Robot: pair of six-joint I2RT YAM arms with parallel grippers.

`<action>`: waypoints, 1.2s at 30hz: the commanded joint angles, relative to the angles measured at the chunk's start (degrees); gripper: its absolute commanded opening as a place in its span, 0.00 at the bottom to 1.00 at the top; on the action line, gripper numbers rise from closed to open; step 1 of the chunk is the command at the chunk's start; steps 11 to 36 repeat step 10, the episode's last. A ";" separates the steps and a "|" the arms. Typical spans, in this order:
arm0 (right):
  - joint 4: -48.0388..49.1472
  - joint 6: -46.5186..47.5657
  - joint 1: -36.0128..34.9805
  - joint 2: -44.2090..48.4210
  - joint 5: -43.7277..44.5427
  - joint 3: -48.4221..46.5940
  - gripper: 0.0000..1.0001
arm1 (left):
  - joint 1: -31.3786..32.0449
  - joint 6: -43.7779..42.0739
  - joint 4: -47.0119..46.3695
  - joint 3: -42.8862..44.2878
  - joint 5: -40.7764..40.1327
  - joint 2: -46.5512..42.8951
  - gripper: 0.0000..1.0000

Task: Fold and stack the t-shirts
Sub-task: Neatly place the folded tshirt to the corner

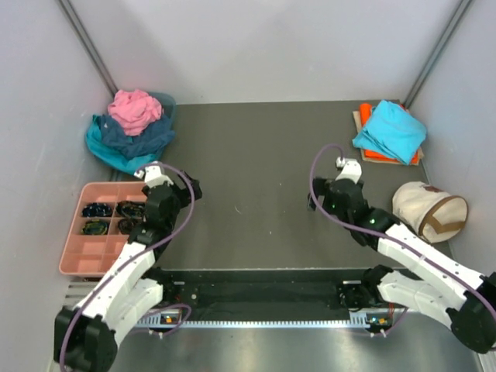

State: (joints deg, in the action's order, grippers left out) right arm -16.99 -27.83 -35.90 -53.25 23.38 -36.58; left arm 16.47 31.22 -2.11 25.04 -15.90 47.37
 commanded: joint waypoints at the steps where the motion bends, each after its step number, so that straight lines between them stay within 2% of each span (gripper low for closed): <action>1: -4.45 -5.91 -5.05 3.85 6.15 3.26 0.99 | 0.32 -1.69 3.50 -1.04 -5.89 -7.02 0.99; 10: -6.82 -5.75 -6.20 10.71 6.50 7.22 0.99 | 0.32 -4.23 8.61 -2.36 -9.67 -16.69 0.99; 36: -6.82 -5.75 -6.20 10.71 6.50 7.22 0.99 | 0.32 -4.23 8.61 -2.36 -9.67 -16.69 0.99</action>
